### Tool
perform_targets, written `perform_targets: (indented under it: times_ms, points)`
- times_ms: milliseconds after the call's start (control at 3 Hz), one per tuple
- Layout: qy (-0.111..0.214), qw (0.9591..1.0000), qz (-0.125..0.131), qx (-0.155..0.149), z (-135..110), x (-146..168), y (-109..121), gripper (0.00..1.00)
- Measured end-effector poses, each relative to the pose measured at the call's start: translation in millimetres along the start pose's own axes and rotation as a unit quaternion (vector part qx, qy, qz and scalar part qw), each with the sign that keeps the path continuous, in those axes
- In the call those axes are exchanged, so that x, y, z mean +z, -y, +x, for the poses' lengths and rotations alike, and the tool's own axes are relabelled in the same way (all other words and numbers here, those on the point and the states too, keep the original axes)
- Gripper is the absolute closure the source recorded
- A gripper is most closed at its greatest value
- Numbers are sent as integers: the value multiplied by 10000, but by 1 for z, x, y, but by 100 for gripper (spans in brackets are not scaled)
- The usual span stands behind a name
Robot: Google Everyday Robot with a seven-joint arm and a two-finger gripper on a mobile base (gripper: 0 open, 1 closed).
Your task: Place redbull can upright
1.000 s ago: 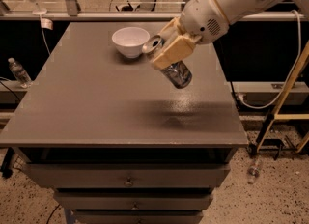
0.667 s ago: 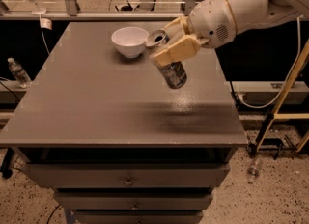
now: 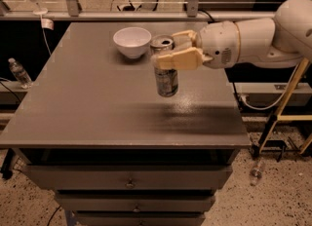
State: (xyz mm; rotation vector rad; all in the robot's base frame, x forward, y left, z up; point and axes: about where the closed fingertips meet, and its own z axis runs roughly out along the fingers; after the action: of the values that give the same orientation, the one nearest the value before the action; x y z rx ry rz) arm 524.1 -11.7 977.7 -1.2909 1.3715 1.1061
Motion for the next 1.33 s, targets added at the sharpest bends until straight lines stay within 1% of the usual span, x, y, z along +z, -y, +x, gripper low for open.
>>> perform_targets:
  times_ms: [333, 667, 1000, 1333]
  points:
    - [224, 9996, 128, 80, 9, 1, 4, 100]
    - [268, 9995, 128, 55, 11, 1, 4, 100]
    - [441, 9990, 87, -49, 17, 3, 5, 100]
    - [709, 9972, 17, -234, 26, 3, 6, 100]
